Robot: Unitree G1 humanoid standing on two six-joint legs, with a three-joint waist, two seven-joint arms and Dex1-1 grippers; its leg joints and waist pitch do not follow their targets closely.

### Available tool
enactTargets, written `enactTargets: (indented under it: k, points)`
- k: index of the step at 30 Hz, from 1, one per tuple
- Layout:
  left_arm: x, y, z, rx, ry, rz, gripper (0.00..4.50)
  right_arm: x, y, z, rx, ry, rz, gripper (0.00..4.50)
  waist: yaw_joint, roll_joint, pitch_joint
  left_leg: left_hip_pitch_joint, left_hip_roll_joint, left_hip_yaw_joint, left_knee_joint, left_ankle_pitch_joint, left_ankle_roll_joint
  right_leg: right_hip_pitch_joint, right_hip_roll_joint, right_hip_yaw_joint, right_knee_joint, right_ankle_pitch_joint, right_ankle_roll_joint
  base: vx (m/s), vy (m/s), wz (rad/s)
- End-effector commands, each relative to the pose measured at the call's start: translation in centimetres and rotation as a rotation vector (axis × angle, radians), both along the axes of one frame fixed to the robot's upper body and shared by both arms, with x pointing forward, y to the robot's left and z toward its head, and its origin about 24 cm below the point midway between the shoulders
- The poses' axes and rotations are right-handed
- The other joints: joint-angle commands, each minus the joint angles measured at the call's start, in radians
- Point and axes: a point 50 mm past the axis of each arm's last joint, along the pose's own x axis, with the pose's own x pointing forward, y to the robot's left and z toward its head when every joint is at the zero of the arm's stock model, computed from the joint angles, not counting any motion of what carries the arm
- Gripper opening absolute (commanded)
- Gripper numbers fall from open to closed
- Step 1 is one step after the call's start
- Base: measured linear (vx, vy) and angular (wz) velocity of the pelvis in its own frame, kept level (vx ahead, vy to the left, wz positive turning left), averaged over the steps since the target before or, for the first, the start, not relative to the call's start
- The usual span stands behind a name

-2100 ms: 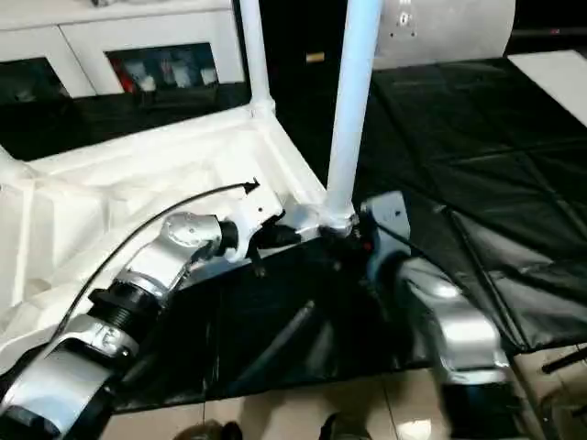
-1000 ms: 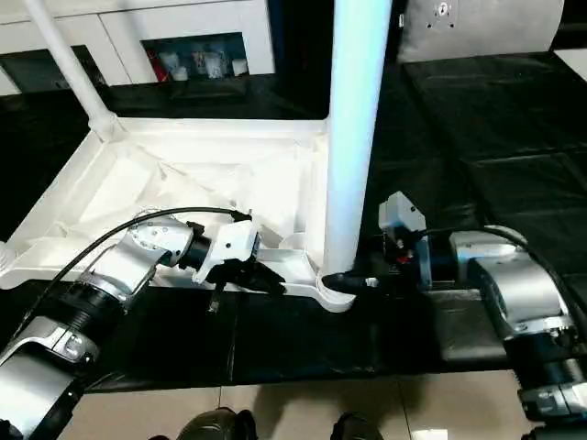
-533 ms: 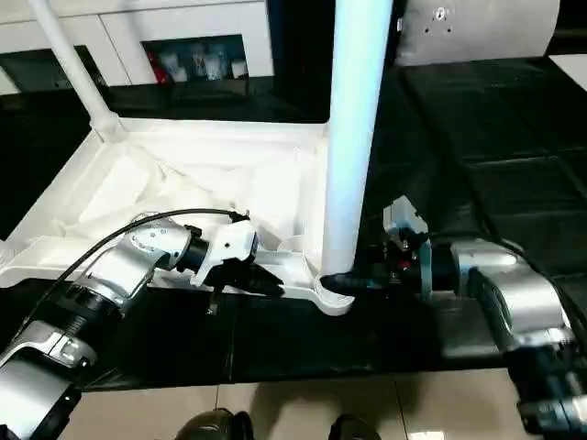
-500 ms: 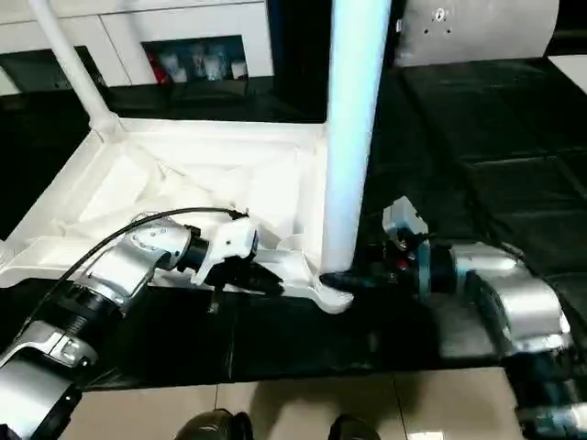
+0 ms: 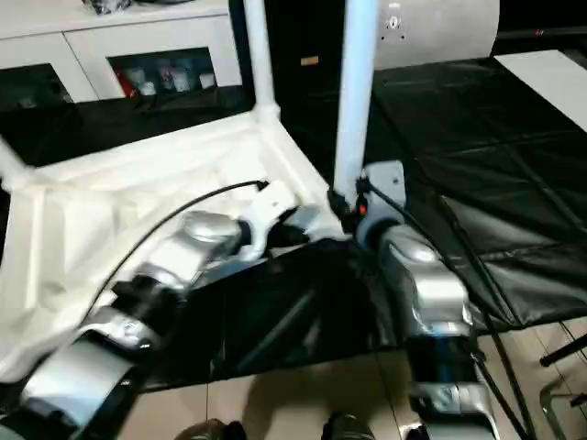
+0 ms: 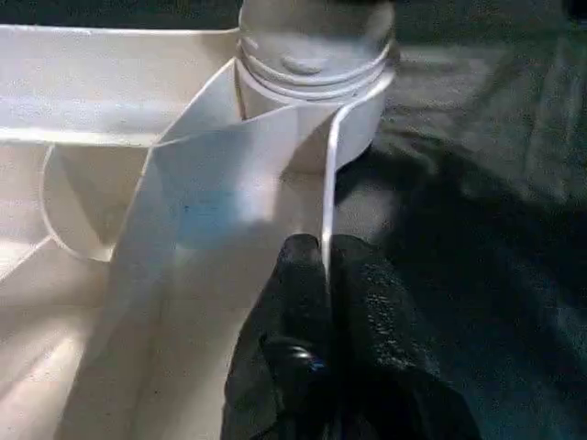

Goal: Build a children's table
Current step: Rotate leg to tighten

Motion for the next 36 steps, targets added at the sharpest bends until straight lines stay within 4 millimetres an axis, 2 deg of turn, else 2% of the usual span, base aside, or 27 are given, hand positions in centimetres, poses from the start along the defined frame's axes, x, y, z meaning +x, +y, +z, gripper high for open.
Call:
enactTargets:
  k: [1,2,3,5,7,8,9,11,12,13,14,15,16,17,18,20,22,23,25,26,28,30,33,35,36]
  points:
    - [0.6,-0.9,2.0,-0.037,-0.084,0.014,0.00,-1.2,2.2,-3.0,0.063,0.134,0.097,2.91,0.003,-0.011,-0.057,0.006,0.065,-0.040,-0.090,-0.268,0.055,0.042,-0.079,0.058,-0.074,-0.306,-0.159,0.000,0.000,0.00]
    - [0.5,-0.9,2.0,-0.028,-0.085,-0.007,0.00,-1.2,2.0,-2.8,0.074,0.123,0.107,2.91,0.006,-0.015,-0.062,0.004,0.066,-0.039,-0.088,-0.231,0.071,0.045,-0.079,0.061,-0.068,-0.256,-0.174,0.060,0.002,0.06]
    - [0.4,-0.7,1.8,-0.020,-0.081,-0.027,0.00,-1.4,1.6,-2.6,0.071,0.103,0.127,3.19,0.007,-0.013,-0.064,0.003,0.066,-0.037,-0.085,-0.200,0.091,0.044,-0.080,0.064,-0.065,-0.221,-0.190,0.000,0.000,0.00]
    - [0.3,-0.5,1.7,-0.016,-0.082,-0.050,0.00,-1.5,1.2,-2.4,0.061,0.086,0.142,3.22,0.009,-0.014,-0.066,0.001,0.065,-0.035,-0.081,-0.174,0.110,0.047,-0.082,0.064,-0.061,-0.196,-0.203,0.000,0.000,0.00]
    - [0.0,0.2,1.3,0.006,-0.090,-0.108,0.00,-1.8,-0.3,-1.9,0.044,0.053,0.184,3.44,0.017,-0.014,-0.078,-0.004,0.062,-0.035,-0.071,-0.096,0.148,0.056,-0.082,0.064,-0.048,-0.107,-0.221,0.000,0.000,0.00]
    - [-0.1,0.6,1.0,0.016,-0.094,-0.136,0.00,-2.0,-1.1,-1.6,0.040,0.038,0.195,3.57,0.021,-0.018,-0.083,-0.009,0.063,-0.034,-0.064,-0.036,0.183,0.055,-0.084,0.065,-0.038,-0.028,-0.237,0.000,0.000,0.00]
    - [-0.1,0.6,1.0,0.016,-0.094,-0.136,0.00,-2.0,-1.1,-1.6,0.040,0.038,0.195,3.64,0.024,-0.016,-0.088,-0.013,0.063,-0.034,-0.057,0.022,0.215,0.054,-0.082,0.064,-0.024,0.044,-0.256,0.000,0.000,0.00]
    - [-0.2,1.1,0.7,0.030,-0.096,-0.159,0.00,-2.1,-2.2,-1.3,0.034,0.021,0.214,3.76,0.028,-0.016,-0.090,-0.016,0.063,-0.033,-0.050,0.061,0.241,0.050,-0.082,0.063,-0.019,0.085,-0.267,0.000,0.000,0.00]
    - [-0.3,1.8,0.4,0.045,-0.087,-0.191,0.00,-2.5,-3.4,-0.8,0.030,0.004,0.256,3.87,0.030,-0.023,-0.089,-0.021,0.059,-0.032,-0.046,0.066,0.260,0.049,-0.081,0.062,-0.015,0.092,-0.272,0.000,0.000,0.00]
    - [-0.3,2.0,0.4,0.047,-0.084,-0.195,0.00,-2.5,-3.5,-0.7,0.028,0.001,0.264,3.87,0.033,-0.022,-0.084,-0.020,0.059,-0.028,-0.047,0.028,0.266,0.048,-0.079,0.059,-0.024,0.035,-0.265,0.000,0.000,0.00]
    - [-0.4,2.2,0.2,0.052,-0.077,-0.203,0.00,-2.7,-3.9,-0.5,0.026,-0.005,0.280,4.09,0.036,-0.019,-0.078,-0.017,0.062,-0.026,-0.052,-0.017,0.252,0.045,-0.079,0.057,-0.036,-0.055,-0.252,0.000,0.000,0.00]
    - [-0.6,3.3,0.0,0.071,-0.073,-0.266,0.00,-3.4,-5.3,0.3,-0.011,-0.020,0.396,4.17,0.040,-0.034,-0.077,-0.017,0.061,-0.026,-0.055,-0.055,0.233,0.049,-0.079,0.054,-0.043,-0.136,-0.236,0.000,0.000,0.00]
    - [-0.6,3.5,0.0,0.074,-0.074,-0.278,0.00,-3.6,-5.5,0.4,-0.021,-0.021,0.418,4.17,0.043,-0.030,-0.078,-0.013,0.064,-0.025,-0.055,-0.068,0.224,0.048,-0.079,0.056,-0.046,-0.170,-0.224,0.000,0.000,0.00]
    - [-0.7,3.7,-0.1,0.078,-0.075,-0.290,0.00,-3.7,-5.8,0.6,-0.029,-0.022,0.439,4.24,0.044,-0.027,-0.072,-0.014,0.067,-0.025,-0.060,-0.088,0.206,0.044,-0.077,0.056,-0.051,-0.225,-0.206,0.000,0.000,0.00]
    - [-1.0,4.1,-0.1,0.076,-0.074,-0.374,0.00,-3.9,-6.6,1.0,-0.098,-0.020,0.514,4.41,0.044,-0.030,-0.078,-0.010,0.069,-0.027,-0.060,-0.097,0.191,0.043,-0.076,0.056,-0.052,-0.244,-0.197,0.000,0.000,0.00]
    - [-1.4,4.3,0.0,0.072,-0.079,-0.439,0.00,-4.0,-7.0,1.3,-0.126,-0.018,0.566,4.41,0.048,-0.029,-0.078,-0.009,0.070,-0.027,-0.060,-0.095,0.186,0.040,-0.077,0.057,-0.050,-0.241,-0.197,0.000,0.000,0.00]
    - [-1.6,4.6,0.2,0.082,-0.085,-0.515,0.00,-4.1,-7.4,1.8,-0.142,-0.016,0.648,4.41,0.053,-0.032,-0.083,-0.011,0.073,-0.025,-0.057,-0.075,0.189,0.042,-0.079,0.060,-0.044,-0.210,-0.205,0.000,0.000,0.00]
    - [-1.8,4.8,0.2,0.106,-0.081,-0.570,0.00,-4.4,-7.5,2.2,-0.144,-0.008,0.732,4.41,0.059,-0.032,-0.089,-0.009,0.073,-0.025,-0.054,-0.056,0.201,0.042,-0.078,0.059,-0.037,-0.174,-0.219,0.000,0.000,0.00]
    - [-2.2,5.0,0.1,0.129,-0.075,-0.634,0.00,-4.6,-7.6,2.3,-0.152,0.010,0.809,4.07,0.067,-0.033,-0.091,-0.010,0.076,-0.024,-0.049,-0.026,0.223,0.040,-0.077,0.060,-0.028,-0.126,-0.234,0.000,0.000,0.00]
    - [-2.3,5.1,0.1,0.135,-0.075,-0.660,0.00,-4.7,-7.6,2.3,-0.151,0.021,0.831,4.07,0.081,-0.029,-0.095,-0.007,0.081,-0.024,-0.045,0.007,0.239,0.034,-0.078,0.062,-0.021,-0.091,-0.243,0.000,0.000,0.00]
    - [-2.8,5.2,0.1,0.153,-0.065,-0.742,0.00,-5.0,-7.5,2.2,-0.145,0.058,0.912,4.04,0.087,-0.032,-0.099,-0.008,0.081,-0.025,-0.042,0.022,0.248,0.036,-0.079,0.061,-0.016,-0.072,-0.251,0.000,0.000,0.00]
    - [-3.2,5.1,0.1,0.163,-0.059,-0.792,0.00,-5.2,-7.3,2.2,-0.128,0.086,0.970,3.68,0.100,-0.032,-0.101,-0.008,0.082,-0.025,-0.039,0.032,0.255,0.033,-0.080,0.062,-0.012,-0.063,-0.260,0.000,0.000,0.00]
    - [-3.5,4.9,0.1,0.168,-0.058,-0.848,0.00,-5.3,-6.7,2.0,-0.123,0.108,1.040,3.62,0.109,-0.035,-0.100,-0.010,0.083,-0.024,-0.040,0.008,0.242,0.034,-0.083,0.062,-0.016,-0.105,-0.256,0.000,0.000,0.00]
    - [-3.6,4.7,0.2,0.164,-0.057,-0.864,0.00,-5.3,-6.5,1.8,-0.119,0.116,1.062,3.41,0.112,-0.035,-0.096,-0.010,0.083,-0.024,-0.042,-0.028,0.217,0.032,-0.084,0.062,-0.022,-0.164,-0.247,0.000,0.000,0.00]
    - [-3.8,4.4,0.4,0.162,-0.063,-0.895,0.00,-5.3,-6.0,1.5,-0.118,0.123,1.102,3.24,0.115,-0.038,-0.094,-0.010,0.081,-0.024,-0.044,-0.066,0.187,0.032,-0.085,0.064,-0.029,-0.229,-0.233,0.000,0.000,0.00]
